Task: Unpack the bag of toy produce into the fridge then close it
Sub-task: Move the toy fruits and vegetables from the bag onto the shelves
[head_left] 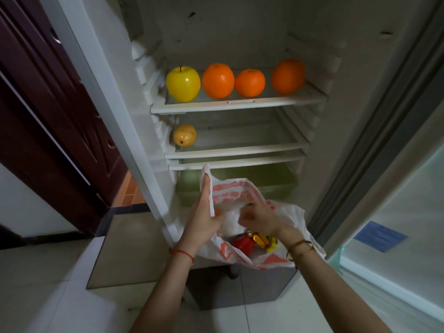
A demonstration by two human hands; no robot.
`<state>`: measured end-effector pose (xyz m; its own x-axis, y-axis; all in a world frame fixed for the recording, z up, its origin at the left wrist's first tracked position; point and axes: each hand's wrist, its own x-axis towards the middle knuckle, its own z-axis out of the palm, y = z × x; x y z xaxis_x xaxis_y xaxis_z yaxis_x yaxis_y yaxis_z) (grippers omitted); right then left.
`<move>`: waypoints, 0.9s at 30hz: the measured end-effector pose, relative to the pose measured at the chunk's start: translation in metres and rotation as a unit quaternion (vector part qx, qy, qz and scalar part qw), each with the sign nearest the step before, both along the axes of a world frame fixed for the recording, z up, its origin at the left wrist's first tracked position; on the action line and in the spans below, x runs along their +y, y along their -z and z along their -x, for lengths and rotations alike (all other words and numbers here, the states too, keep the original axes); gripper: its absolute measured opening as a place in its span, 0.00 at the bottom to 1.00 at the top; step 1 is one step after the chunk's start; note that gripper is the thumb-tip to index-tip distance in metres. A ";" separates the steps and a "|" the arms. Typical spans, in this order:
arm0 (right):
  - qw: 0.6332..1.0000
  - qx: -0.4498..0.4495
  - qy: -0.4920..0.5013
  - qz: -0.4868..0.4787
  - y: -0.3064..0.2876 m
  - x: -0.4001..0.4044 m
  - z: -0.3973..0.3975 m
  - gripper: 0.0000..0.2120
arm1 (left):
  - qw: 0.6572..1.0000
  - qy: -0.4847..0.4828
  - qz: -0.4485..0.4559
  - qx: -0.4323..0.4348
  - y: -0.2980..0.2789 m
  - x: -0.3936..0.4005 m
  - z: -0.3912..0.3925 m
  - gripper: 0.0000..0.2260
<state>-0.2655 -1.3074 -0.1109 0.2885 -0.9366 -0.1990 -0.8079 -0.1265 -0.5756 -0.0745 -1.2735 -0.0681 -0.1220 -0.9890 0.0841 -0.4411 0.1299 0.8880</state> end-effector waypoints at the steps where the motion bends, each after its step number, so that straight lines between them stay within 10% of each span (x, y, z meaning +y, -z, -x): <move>1: 0.999 0.042 -0.009 -0.014 0.018 0.000 -0.001 0.09 | 1.000 0.000 -0.001 -0.009 -0.001 0.004 -0.001 0.51; 10: 0.979 0.200 -0.021 -0.037 0.115 0.012 -0.005 0.39 | 0.998 -0.003 -0.031 -0.055 0.006 0.024 -0.005 0.48; 16: 0.939 0.314 -0.110 0.082 0.126 0.020 -0.013 0.31 | 0.996 -0.031 -0.028 -0.080 0.003 0.029 -0.007 0.52; 27: 0.964 0.234 -0.100 0.075 0.124 0.016 -0.015 0.28 | 0.998 -0.009 -0.027 -0.058 -0.001 0.031 -0.010 0.50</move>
